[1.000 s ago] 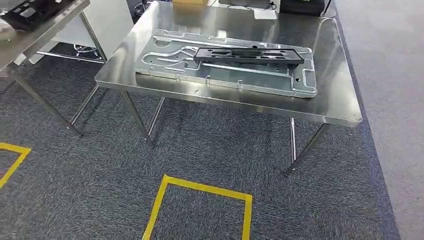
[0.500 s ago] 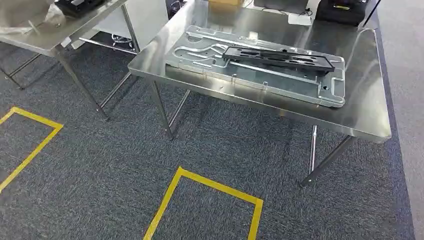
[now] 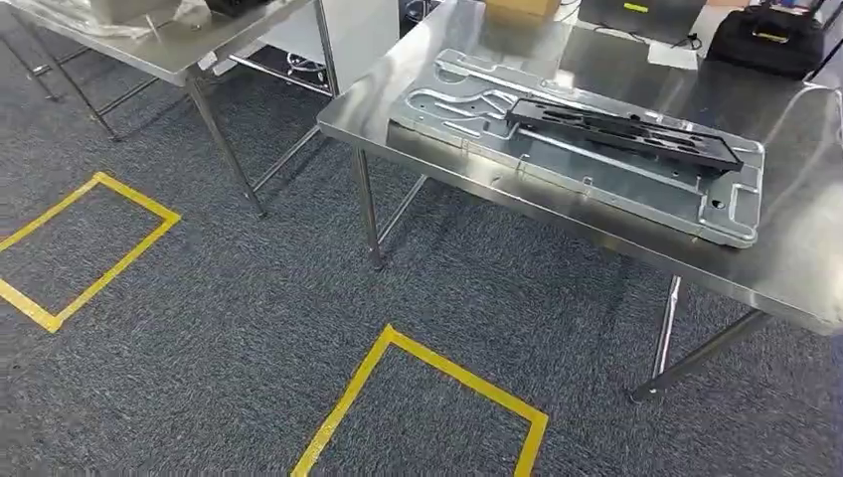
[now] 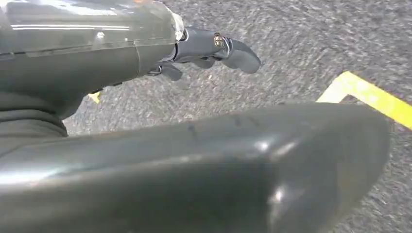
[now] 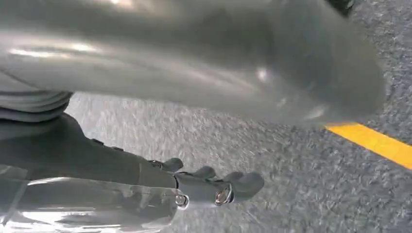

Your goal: Take the parts from the cabinet and place them on the table.

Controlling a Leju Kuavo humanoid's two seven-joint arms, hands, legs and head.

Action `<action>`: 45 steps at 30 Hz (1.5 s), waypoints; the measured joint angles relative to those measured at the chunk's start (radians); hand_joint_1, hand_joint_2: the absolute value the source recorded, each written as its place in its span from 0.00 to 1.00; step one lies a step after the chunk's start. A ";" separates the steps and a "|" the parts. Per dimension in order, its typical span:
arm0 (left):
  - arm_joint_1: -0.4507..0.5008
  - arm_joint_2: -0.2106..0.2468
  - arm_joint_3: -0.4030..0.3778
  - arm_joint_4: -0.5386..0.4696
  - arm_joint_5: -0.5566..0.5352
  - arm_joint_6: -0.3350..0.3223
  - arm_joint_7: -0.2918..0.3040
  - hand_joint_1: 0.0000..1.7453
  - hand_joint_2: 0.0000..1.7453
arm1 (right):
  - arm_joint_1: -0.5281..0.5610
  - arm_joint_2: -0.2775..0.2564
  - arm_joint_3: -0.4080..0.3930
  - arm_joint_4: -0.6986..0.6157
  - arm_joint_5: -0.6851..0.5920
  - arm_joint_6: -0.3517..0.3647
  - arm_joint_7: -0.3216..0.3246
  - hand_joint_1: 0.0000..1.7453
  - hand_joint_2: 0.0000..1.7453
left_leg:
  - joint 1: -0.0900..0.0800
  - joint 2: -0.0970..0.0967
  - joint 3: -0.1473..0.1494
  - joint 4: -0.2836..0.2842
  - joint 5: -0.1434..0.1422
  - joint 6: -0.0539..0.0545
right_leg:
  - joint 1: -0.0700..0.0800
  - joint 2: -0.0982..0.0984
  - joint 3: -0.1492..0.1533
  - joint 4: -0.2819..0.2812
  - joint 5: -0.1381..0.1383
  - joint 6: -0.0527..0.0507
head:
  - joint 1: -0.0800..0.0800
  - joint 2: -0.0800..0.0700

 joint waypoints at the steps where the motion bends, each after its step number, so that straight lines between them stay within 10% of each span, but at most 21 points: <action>1: 0.003 0.002 -0.003 0.000 0.000 0.000 0.002 0.00 0.00 | -0.001 0.000 0.000 0.000 0.000 0.000 0.005 0.00 0.00 | 0.002 -0.008 -0.001 -0.004 0.004 -0.007 | 0.004 -0.008 0.000 0.002 0.000 -0.006 | 0.000 0.000; 3: 0.009 0.006 -0.007 0.001 0.003 0.000 0.007 0.00 0.00 | -0.003 0.000 -0.001 0.000 0.000 0.003 0.014 0.00 0.00 | 0.005 -0.002 -0.008 0.003 0.000 -0.016 | -0.005 -0.034 0.003 -0.012 0.011 -0.023 | 0.000 0.000; 4: 0.008 0.005 -0.008 0.001 0.005 0.000 0.009 0.00 0.00 | -0.001 0.000 -0.002 0.000 0.000 0.003 0.017 0.00 0.00 | 0.002 0.044 -0.022 0.036 -0.025 -0.019 | -0.003 -0.044 0.003 -0.013 0.012 -0.031 | -0.002 0.000; 8: 0.001 0.006 -0.016 0.001 0.007 0.000 0.010 0.00 0.00 | 0.006 0.000 -0.003 0.000 0.000 0.003 0.025 0.00 0.00 | 0.007 0.086 -0.146 0.310 -0.149 -0.031 | 0.007 -0.099 -0.004 -0.012 0.011 -0.038 | -0.004 0.000; 11: 0.008 0.007 -0.024 0.001 0.011 -0.001 0.003 0.00 0.00 | 0.005 0.000 -0.005 0.000 0.005 0.004 0.015 0.00 0.00 | 0.007 0.099 -0.055 0.155 -0.058 -0.027 | 0.008 -0.133 0.000 -0.012 0.009 -0.036 | -0.004 0.000; 13: 0.003 0.012 -0.025 0.001 0.019 -0.006 -0.006 0.00 0.00 | 0.004 0.000 -0.008 0.000 0.008 0.004 0.009 0.00 0.00 | 0.002 0.173 0.028 -0.001 -0.029 -0.015 | 0.012 -0.152 0.006 -0.011 0.006 -0.031 | -0.004 0.000; 18: 0.005 0.020 -0.027 0.001 0.028 -0.020 -0.026 0.00 0.00 | -0.005 0.000 -0.019 0.000 0.015 0.006 -0.009 0.00 0.00 | 0.002 0.127 0.032 -0.020 -0.013 0.012 | 0.016 -0.178 0.014 -0.009 -0.003 0.000 | -0.002 0.000; 20: 0.003 0.020 -0.029 0.002 0.027 -0.021 -0.027 0.00 0.00 | -0.001 0.000 -0.021 0.000 0.015 0.006 -0.011 0.00 0.00 | 0.003 0.113 0.027 -0.024 -0.005 0.023 | 0.012 -0.096 -0.018 0.068 -0.064 0.006 | 0.002 0.000; 23: 0.001 0.020 -0.031 0.001 0.028 -0.019 -0.026 0.00 0.00 | 0.002 -0.001 -0.023 0.000 0.016 0.006 -0.010 0.00 0.00 | 0.002 0.082 0.017 -0.022 -0.002 0.027 | 0.009 -0.069 -0.128 0.294 -0.158 0.010 | 0.003 0.000; 26: 0.003 0.019 -0.031 0.001 0.036 -0.018 -0.026 0.00 0.00 | 0.004 -0.002 -0.027 0.000 0.018 0.007 -0.010 0.00 0.00 | 0.002 0.042 0.018 -0.016 -0.002 0.024 | 0.003 -0.065 -0.085 0.185 -0.056 0.010 | 0.003 0.000; 28: 0.002 0.018 -0.030 0.001 0.037 -0.018 -0.026 0.00 0.00 | 0.008 -0.002 -0.028 0.000 0.019 0.007 -0.010 0.00 0.00 | 0.004 0.018 0.016 -0.010 -0.005 0.014 | -0.004 -0.005 -0.012 0.013 0.015 0.004 | 0.003 0.000; 33: 0.006 0.018 -0.030 0.002 0.040 -0.018 -0.026 0.00 0.00 | 0.003 -0.003 -0.030 0.000 0.022 0.008 -0.010 0.00 0.00 | 0.003 -0.018 0.000 -0.007 -0.001 -0.021 | -0.002 -0.032 -0.008 -0.005 0.015 -0.021 | 0.003 0.000; 35: 0.005 0.016 -0.031 0.001 0.040 -0.018 -0.026 0.00 0.00 | 0.005 -0.003 -0.033 0.000 0.024 0.012 -0.010 0.00 0.00 | 0.003 0.060 -0.028 0.059 -0.049 -0.023 | -0.001 -0.056 -0.006 -0.010 0.017 -0.036 | -0.002 0.000; 37: -0.001 0.016 -0.030 0.001 0.040 -0.017 -0.026 0.00 0.00 | 0.010 -0.003 -0.037 0.000 0.025 0.015 -0.010 0.00 0.00 | 0.006 0.082 -0.106 0.223 -0.132 -0.032 | 0.005 -0.084 -0.008 -0.010 0.015 -0.041 | -0.002 0.000; 39: 0.001 0.015 -0.031 0.001 0.043 -0.017 -0.029 0.00 0.00 | 0.011 -0.003 -0.043 0.000 0.027 0.016 -0.010 0.00 0.00 | 0.008 0.087 -0.146 0.317 -0.156 -0.036 | 0.008 -0.108 -0.009 -0.010 0.014 -0.041 | -0.002 0.000; 42: 0.005 0.015 -0.031 0.002 0.055 -0.016 -0.039 0.00 0.00 | 0.011 -0.003 -0.046 0.000 0.031 0.018 -0.013 0.00 0.00 | 0.007 0.106 -0.038 0.120 -0.050 -0.031 | 0.008 -0.140 -0.003 -0.009 0.010 -0.036 | -0.002 0.000; 43: 0.004 0.015 -0.031 0.002 0.059 -0.016 -0.042 0.00 0.00 | 0.011 -0.003 -0.047 0.000 0.031 0.017 -0.014 0.00 0.00 | 0.005 0.139 0.015 0.031 -0.020 -0.024 | 0.009 -0.149 0.001 -0.009 0.008 -0.033 | -0.002 0.000; 45: -0.003 0.013 -0.031 0.002 0.050 -0.013 -0.052 0.00 0.00 | 0.011 -0.003 -0.051 0.000 0.031 0.013 -0.014 0.00 0.00 | -0.005 0.149 0.027 -0.008 -0.025 -0.013 | 0.016 -0.165 0.001 -0.007 0.004 -0.020 | 0.000 0.000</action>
